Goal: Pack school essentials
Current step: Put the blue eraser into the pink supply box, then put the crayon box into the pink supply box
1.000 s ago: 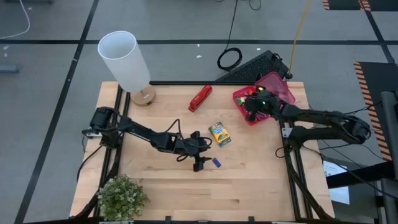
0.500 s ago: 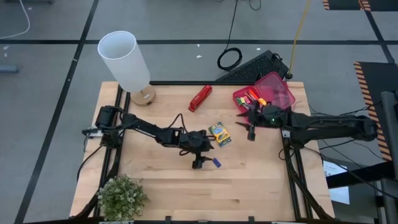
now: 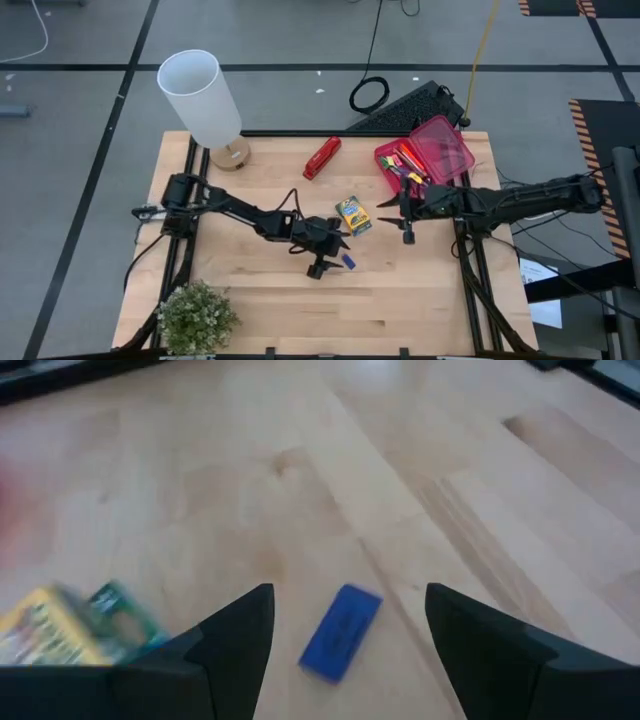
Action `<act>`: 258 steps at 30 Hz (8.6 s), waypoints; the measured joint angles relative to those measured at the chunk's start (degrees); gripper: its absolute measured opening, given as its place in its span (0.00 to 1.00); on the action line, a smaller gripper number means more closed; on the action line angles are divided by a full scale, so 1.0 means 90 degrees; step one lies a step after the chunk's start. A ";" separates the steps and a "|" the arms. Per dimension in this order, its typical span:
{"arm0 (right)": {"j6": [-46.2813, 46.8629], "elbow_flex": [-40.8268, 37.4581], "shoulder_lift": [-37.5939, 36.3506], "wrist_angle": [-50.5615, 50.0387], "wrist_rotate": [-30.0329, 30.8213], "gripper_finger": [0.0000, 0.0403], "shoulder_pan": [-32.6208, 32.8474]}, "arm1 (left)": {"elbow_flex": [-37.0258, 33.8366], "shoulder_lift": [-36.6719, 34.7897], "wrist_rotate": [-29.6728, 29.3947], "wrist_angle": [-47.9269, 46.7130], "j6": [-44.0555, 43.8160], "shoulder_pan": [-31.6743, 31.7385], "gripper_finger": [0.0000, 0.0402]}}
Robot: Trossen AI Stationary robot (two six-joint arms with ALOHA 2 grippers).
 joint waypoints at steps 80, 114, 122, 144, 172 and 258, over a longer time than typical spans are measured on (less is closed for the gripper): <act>-0.3960 0.0010 0.2698 0.2674 0.2005 0.38 0.2240 | 0.0692 -0.0554 0.0406 -0.1582 -0.2241 0.0614 0.26; -0.4747 0.0010 0.3422 0.3698 0.1972 0.07 0.2248 | 0.0692 -0.0554 0.0523 -0.1188 -0.2654 0.0602 0.26; -0.4642 0.0010 0.3422 0.3691 0.1967 0.06 0.2248 | 0.0695 -0.0554 0.0380 -0.1142 -0.2537 0.0561 0.34; -0.5098 0.0007 0.2779 0.2082 0.3707 0.06 0.1393 | 0.0624 -0.1259 -0.1189 -0.3201 -0.2717 0.0336 0.58; -0.6248 0.0007 0.1681 0.1099 0.3134 0.06 -0.3146 | 0.0624 -0.1186 -0.1677 -0.2966 -0.2593 0.0185 0.58; 0.2408 0.0010 0.1576 0.1158 0.3361 0.61 0.1002 | 0.0624 -0.1186 -0.2093 -0.3275 -0.2034 0.0191 0.58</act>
